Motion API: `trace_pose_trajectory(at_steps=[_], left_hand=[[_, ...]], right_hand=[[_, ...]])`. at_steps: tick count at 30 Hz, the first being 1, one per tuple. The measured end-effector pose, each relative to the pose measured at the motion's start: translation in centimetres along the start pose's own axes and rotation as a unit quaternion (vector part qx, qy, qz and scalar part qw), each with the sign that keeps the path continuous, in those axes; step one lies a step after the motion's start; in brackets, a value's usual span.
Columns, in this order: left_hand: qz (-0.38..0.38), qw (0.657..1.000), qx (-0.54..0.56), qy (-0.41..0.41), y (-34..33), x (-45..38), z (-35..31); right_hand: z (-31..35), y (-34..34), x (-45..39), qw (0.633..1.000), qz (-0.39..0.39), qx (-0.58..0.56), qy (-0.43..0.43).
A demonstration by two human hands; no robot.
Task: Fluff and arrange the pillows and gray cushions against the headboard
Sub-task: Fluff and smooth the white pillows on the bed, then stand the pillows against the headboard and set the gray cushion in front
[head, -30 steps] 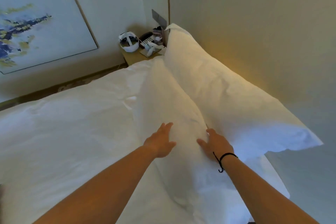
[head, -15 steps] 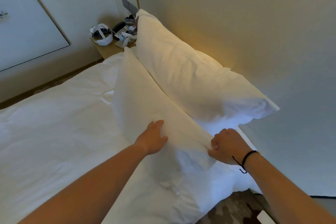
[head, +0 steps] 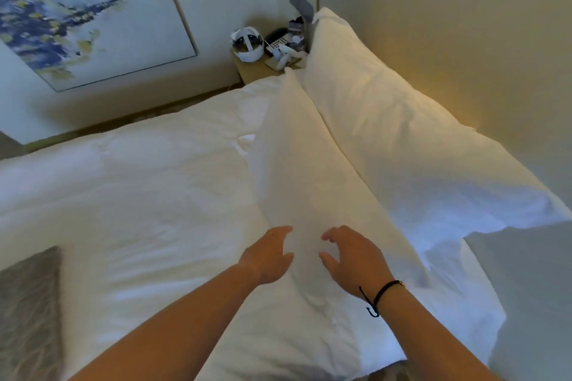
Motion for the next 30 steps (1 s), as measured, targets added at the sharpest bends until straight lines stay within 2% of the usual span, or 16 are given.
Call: trace_pose_trajectory(at_steps=[3,6,10,15,18,23,26,30], left_hand=[[-0.023,0.996,0.027,0.077,-0.6,4.4,6.2],[-0.054,0.977,0.077,0.189,-1.1,9.9,13.8],[-0.106,0.920,0.174,0.334,-1.8,18.8,23.7],[-0.178,0.837,0.267,0.444,-4.1,29.3,32.8],[-0.204,0.800,0.306,0.474,-5.8,33.8,37.1],[-0.230,0.774,0.339,0.482,-7.1,37.9,44.0],[-0.245,0.778,0.332,0.473,-7.2,39.0,47.8],[-0.249,0.804,0.297,0.452,-6.3,39.5,51.9]], right_hand=[[4.9,-5.4,-0.9,0.994,0.093,-0.050,0.027],[10.3,-10.3,-1.5,0.978,0.181,-0.083,0.056],[18.1,-16.2,-2.1,0.953,0.272,-0.065,0.116],[28.7,-23.4,-1.7,0.922,0.354,-0.032,0.155],[34.9,-28.4,-0.7,0.906,0.396,-0.026,0.149],[43.3,-36.2,1.3,0.883,0.462,-0.029,0.073],[46.8,-40.3,1.7,0.881,0.472,-0.027,0.033],[50.4,-45.4,0.8,0.890,0.456,-0.011,-0.007]])
Point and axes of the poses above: each hand's wrist, its own x-axis away from the middle knuckle, its own y-axis out of the back of the hand, z = x × y, the point moved 1 cm from there along -x, towards the middle knuckle, and after that the axes turned 1 degree about -z, right-handed, at the moved point
